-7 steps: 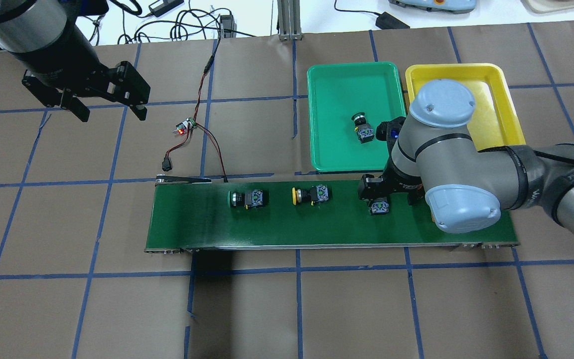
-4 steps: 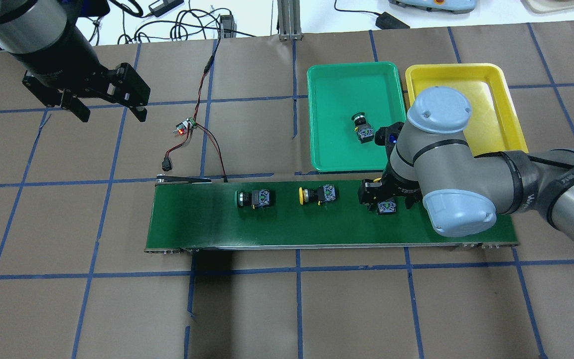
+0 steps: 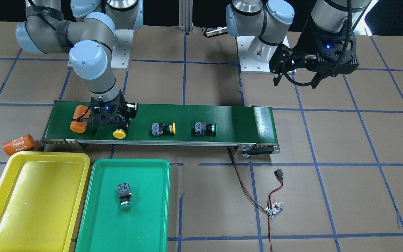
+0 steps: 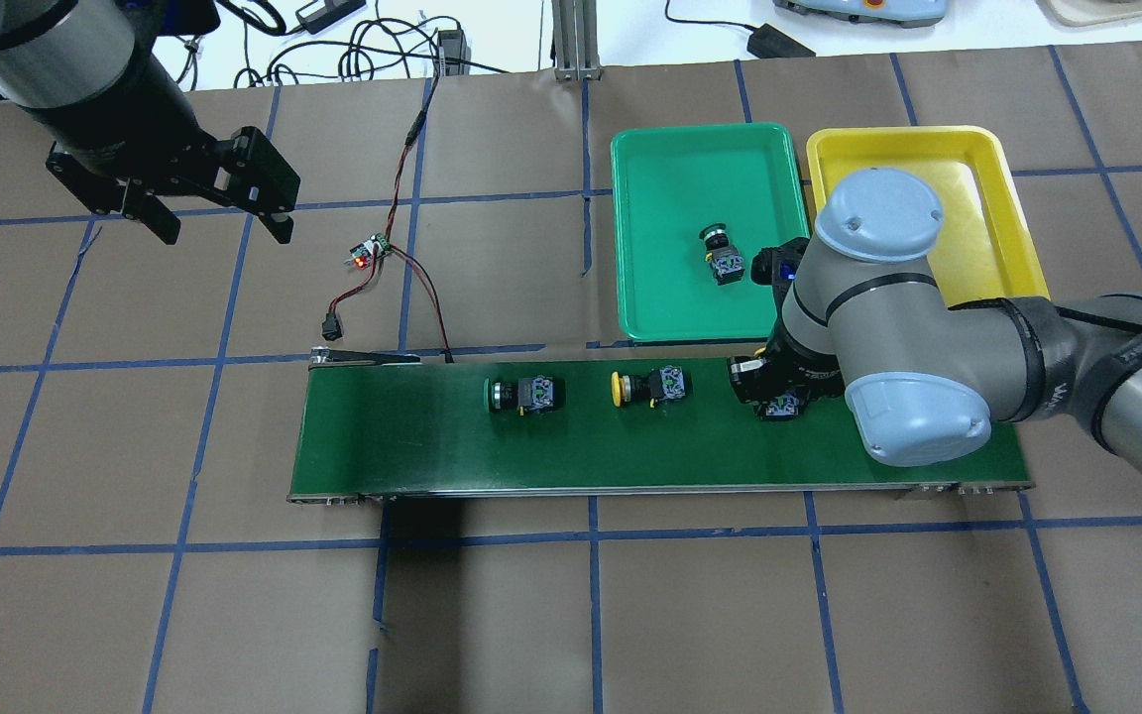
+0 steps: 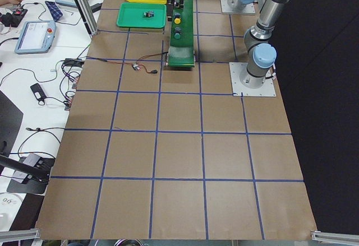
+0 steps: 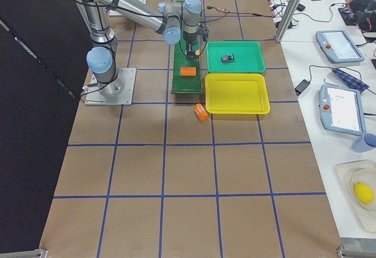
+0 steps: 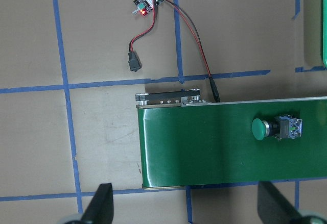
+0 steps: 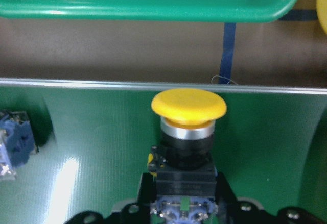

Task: Sort buttons by color to trays
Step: 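Carry the yellow button into the yellow tray and release it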

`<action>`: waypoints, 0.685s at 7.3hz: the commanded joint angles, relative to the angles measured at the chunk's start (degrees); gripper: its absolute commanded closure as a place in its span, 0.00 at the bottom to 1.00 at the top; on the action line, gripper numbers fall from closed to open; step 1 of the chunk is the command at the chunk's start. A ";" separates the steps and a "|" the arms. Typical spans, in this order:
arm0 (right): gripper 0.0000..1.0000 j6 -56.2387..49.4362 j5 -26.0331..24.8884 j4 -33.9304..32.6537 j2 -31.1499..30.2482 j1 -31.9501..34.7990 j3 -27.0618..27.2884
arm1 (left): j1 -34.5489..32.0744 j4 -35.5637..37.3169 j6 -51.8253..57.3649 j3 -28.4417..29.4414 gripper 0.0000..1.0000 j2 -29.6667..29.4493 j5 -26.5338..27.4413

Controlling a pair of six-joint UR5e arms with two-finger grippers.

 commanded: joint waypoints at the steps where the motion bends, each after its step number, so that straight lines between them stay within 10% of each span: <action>1: 0.87 -3.94 -1.49 0.25 3.03 -2.04 -5.71 | 0.00 0.00 0.00 0.00 0.00 0.00 0.00; 5: 0.85 -22.57 -2.56 7.97 20.67 -14.25 -27.39 | 0.00 0.00 -0.18 0.00 0.00 0.00 0.00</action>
